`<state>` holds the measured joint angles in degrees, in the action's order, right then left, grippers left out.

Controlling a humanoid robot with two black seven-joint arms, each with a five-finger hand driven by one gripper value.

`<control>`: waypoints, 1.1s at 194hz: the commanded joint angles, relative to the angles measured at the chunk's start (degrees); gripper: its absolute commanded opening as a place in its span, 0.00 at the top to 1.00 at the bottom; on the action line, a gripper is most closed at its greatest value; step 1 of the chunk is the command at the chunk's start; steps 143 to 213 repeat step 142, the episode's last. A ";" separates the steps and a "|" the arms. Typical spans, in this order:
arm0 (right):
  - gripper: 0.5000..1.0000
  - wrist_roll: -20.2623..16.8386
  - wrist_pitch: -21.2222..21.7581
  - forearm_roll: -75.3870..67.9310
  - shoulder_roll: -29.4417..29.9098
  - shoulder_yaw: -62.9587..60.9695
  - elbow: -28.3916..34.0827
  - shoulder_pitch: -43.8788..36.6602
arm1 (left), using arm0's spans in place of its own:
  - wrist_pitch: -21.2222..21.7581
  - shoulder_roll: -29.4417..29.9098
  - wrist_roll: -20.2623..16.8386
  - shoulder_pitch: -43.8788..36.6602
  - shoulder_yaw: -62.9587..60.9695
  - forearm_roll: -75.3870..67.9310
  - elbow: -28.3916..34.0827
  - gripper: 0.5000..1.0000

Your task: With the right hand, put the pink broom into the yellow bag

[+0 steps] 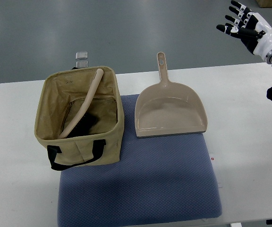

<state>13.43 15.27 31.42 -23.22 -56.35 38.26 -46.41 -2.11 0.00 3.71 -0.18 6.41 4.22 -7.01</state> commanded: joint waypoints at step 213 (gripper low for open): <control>0.14 0.45 4.25 -1.88 9.33 -10.71 -3.63 10.81 | 0.00 0.00 -0.02 0.01 0.00 0.00 -0.02 0.00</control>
